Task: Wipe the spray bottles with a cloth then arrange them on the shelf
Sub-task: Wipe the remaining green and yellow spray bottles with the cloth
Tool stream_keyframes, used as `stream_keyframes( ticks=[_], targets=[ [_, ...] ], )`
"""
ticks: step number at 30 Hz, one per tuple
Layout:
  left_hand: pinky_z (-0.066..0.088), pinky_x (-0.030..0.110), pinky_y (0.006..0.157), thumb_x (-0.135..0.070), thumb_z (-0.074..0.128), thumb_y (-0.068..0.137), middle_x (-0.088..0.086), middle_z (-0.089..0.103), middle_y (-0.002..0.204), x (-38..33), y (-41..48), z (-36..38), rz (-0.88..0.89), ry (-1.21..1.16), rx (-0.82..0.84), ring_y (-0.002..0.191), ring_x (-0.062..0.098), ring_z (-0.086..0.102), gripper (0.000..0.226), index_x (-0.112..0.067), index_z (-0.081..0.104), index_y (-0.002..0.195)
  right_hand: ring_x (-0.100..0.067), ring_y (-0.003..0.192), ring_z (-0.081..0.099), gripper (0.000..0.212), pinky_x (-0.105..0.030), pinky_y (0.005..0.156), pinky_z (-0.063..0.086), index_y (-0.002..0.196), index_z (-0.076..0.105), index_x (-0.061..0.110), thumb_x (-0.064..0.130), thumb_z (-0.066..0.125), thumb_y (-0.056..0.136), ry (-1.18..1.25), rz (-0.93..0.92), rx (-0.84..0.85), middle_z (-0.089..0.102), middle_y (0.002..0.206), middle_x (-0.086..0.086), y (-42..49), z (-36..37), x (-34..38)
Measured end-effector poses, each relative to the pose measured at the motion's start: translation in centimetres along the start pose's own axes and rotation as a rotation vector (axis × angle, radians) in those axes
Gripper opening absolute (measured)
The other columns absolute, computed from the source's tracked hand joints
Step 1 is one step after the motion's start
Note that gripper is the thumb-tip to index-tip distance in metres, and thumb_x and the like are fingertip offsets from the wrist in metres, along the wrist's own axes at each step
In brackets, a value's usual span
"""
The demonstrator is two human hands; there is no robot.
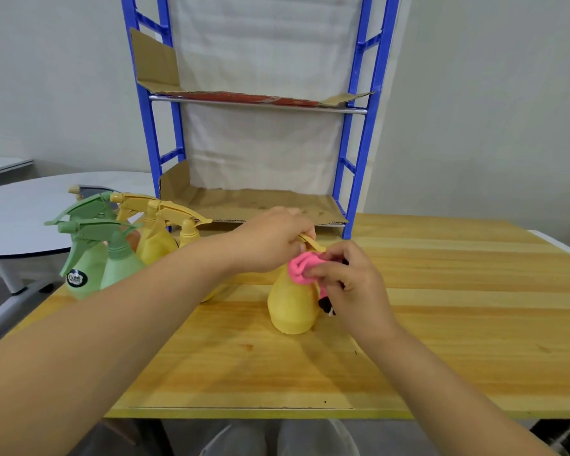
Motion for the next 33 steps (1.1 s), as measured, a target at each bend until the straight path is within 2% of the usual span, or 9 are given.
stream_keyframes(
  ticks=[4,8,10,12,15,18,24,29,33],
  targets=[
    [0.03,0.027,0.08,-0.017,0.05,0.09,-0.006,0.044,0.095,0.2,0.0,0.1,0.003,0.007,0.01,0.095,0.012,0.037,0.017,-0.022,0.058,0.105,-0.013,0.087,0.053,0.038,-0.033,0.057,0.054,0.074,0.068,0.024,-0.013,0.058,0.078,0.119,0.117,0.092,0.049,0.092,0.011,-2.2,0.9,-1.1],
    [0.032,0.028,0.081,-0.018,0.049,0.091,-0.005,0.047,0.099,0.2,0.1,0.2,0.008,0.012,0.018,0.097,0.013,0.039,0.017,-0.023,0.058,0.105,-0.005,0.085,0.054,0.038,-0.016,0.066,0.05,0.069,0.069,0.024,-0.014,0.065,0.074,-0.018,0.114,0.254,0.049,0.09,0.017,-4.0,0.7,-2.0],
    [0.032,0.028,0.081,-0.018,0.049,0.091,-0.006,0.046,0.098,0.1,0.1,0.3,0.011,0.031,0.018,0.098,0.013,0.039,0.018,-0.023,0.058,0.106,-0.008,0.085,0.054,0.033,-0.018,0.065,0.051,0.071,0.072,0.021,-0.012,0.065,0.072,-0.089,0.091,0.31,0.05,0.09,0.014,-3.9,0.5,-1.8],
    [0.03,0.027,0.081,-0.018,0.049,0.091,-0.008,0.043,0.097,0.1,0.1,0.2,0.014,0.036,0.015,0.1,0.014,0.039,0.019,-0.023,0.057,0.107,-0.012,0.085,0.055,0.035,-0.029,0.061,0.053,0.073,0.073,0.022,-0.012,0.064,0.071,-0.091,0.073,0.24,0.053,0.091,0.009,-2.7,-0.1,-1.5],
    [0.026,0.024,0.084,-0.016,0.049,0.091,-0.004,0.043,0.103,-0.1,0.0,0.2,0.009,0.02,0.038,0.115,0.018,0.037,0.023,-0.022,0.057,0.112,-0.014,0.086,0.056,0.033,-0.031,0.061,0.053,0.075,0.074,0.022,-0.008,0.063,0.076,-0.011,0.074,0.086,0.053,0.09,0.009,-0.6,-0.7,-0.5],
    [0.024,0.024,0.087,-0.015,0.049,0.092,0.002,0.046,0.116,-0.2,0.1,0.4,0.0,0.012,0.069,0.12,0.018,0.033,0.026,-0.021,0.055,0.117,-0.014,0.086,0.056,0.04,-0.034,0.058,0.054,0.071,0.07,0.023,-0.014,0.058,0.078,0.066,0.121,0.1,0.051,0.09,0.011,-0.4,0.1,-0.3],
    [0.032,0.029,0.084,-0.019,0.048,0.089,0.0,0.047,0.098,-0.3,0.1,0.2,0.026,-0.032,0.068,0.1,0.018,0.038,0.021,-0.02,0.058,0.107,-0.004,0.069,0.054,0.013,-0.015,0.055,0.045,0.07,0.06,-0.013,-0.024,0.054,0.073,-0.018,0.231,0.241,0.047,0.078,0.0,-3.2,0.1,-1.2],
    [0.024,0.023,0.076,-0.043,0.031,0.084,-0.005,0.046,0.087,-0.4,-0.2,0.4,0.05,-0.073,-0.007,0.094,0.016,0.036,0.033,-0.022,0.057,0.089,-0.007,0.087,0.041,0.025,-0.016,0.074,0.034,0.083,0.069,0.012,-0.006,0.052,0.083,-0.139,0.181,0.356,0.046,0.095,0.008,-4.0,0.3,-1.6],
    [0.02,0.033,0.103,-0.045,0.04,0.093,-0.002,0.048,0.114,-0.7,-0.7,0.4,0.03,0.133,-0.03,0.131,0.019,0.023,0.028,-0.024,0.058,0.099,-0.009,0.087,0.05,0.035,-0.028,0.065,0.05,0.07,0.072,0.018,-0.015,0.061,0.073,-0.088,0.106,0.271,0.05,0.09,0.011,-3.8,-1.3,-1.0]
  ],
)
Point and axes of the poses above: each hand's wrist, its own y-axis towards the middle knuckle, its own z-axis out of the palm, x = y × z, the point moved 4 cm from there along y, towards the middle knuckle
